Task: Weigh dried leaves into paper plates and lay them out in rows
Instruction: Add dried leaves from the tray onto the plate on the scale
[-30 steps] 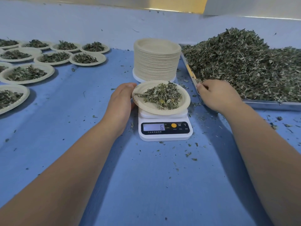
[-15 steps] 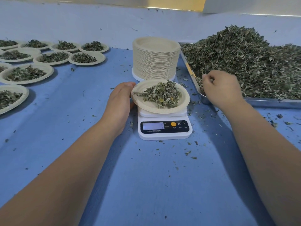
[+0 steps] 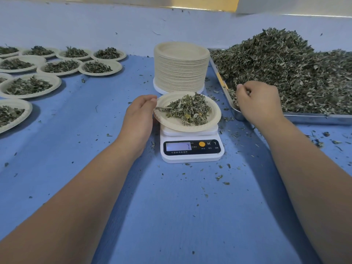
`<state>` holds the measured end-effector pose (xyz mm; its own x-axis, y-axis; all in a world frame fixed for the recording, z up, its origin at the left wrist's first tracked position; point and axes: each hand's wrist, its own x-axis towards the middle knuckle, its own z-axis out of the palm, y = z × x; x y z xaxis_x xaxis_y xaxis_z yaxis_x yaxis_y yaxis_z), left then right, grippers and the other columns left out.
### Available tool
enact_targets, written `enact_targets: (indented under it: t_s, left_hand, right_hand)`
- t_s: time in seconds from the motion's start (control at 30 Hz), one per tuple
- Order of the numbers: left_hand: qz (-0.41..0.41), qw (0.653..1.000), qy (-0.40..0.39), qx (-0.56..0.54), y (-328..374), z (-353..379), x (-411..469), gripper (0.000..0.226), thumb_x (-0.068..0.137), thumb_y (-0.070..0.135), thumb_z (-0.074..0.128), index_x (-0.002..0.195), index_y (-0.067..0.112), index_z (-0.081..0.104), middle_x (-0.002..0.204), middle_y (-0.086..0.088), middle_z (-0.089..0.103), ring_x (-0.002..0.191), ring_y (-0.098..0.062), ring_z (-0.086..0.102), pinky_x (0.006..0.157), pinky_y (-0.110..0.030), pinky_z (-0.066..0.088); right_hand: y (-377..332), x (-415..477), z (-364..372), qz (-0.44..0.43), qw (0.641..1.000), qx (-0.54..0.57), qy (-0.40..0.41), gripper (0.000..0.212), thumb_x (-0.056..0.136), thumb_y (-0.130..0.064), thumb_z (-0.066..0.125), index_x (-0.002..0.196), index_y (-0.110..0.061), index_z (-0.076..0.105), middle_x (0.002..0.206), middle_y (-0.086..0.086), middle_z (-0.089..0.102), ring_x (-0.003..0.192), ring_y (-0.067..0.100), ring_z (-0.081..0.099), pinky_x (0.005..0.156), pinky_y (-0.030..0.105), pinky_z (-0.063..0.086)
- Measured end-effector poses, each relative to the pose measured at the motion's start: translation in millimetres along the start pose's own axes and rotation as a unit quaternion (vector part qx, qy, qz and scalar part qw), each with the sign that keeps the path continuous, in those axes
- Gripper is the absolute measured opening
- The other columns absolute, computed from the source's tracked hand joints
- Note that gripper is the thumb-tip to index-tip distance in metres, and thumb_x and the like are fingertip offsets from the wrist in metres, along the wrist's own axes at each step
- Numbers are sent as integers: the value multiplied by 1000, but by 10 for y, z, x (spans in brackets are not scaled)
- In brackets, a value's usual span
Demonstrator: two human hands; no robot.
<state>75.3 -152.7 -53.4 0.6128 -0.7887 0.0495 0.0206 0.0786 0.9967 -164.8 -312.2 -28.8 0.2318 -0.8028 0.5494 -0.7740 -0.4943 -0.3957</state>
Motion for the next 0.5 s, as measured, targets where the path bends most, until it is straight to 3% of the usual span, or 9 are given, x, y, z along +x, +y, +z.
enact_targets:
  t_s: [0.1, 0.2, 0.37, 0.5]
  left_hand:
    - [33, 997, 67, 4, 26, -24, -10, 19, 87, 30, 53, 97, 23, 67, 110, -3, 72, 99, -16, 72, 95, -38, 59]
    - [51, 993, 102, 14, 27, -53, 16, 13, 95, 20, 51, 96, 20, 63, 103, -3, 73, 82, -15, 74, 80, -33, 63]
    - [51, 992, 85, 77, 11, -76, 18, 12, 96, 19, 51, 95, 23, 63, 100, -3, 73, 65, -10, 70, 65, -30, 60]
    - [44, 993, 62, 92, 15, -69, 0, 11, 93, 23, 52, 94, 24, 63, 81, 7, 72, 55, -11, 67, 65, -35, 58]
  right_hand:
    - [3, -3, 0, -7, 1000, -2, 9, 47, 104, -31, 43, 63, -7, 41, 54, 9, 41, 50, 23, 34, 48, 31, 22]
    - [-1, 5, 2, -13, 1000, -4, 23, 46, 105, -29, 42, 63, -10, 40, 54, 7, 41, 49, 22, 36, 47, 29, 22]
    - [-28, 8, 18, -10, 1000, -22, 16, 46, 105, -32, 41, 62, -15, 35, 55, 6, 42, 50, 22, 38, 48, 29, 21]
    - [-35, 6, 36, 3, 997, -61, -56, 39, 103, -40, 38, 83, -12, 54, 69, 6, 55, 64, 30, 51, 60, 36, 37]
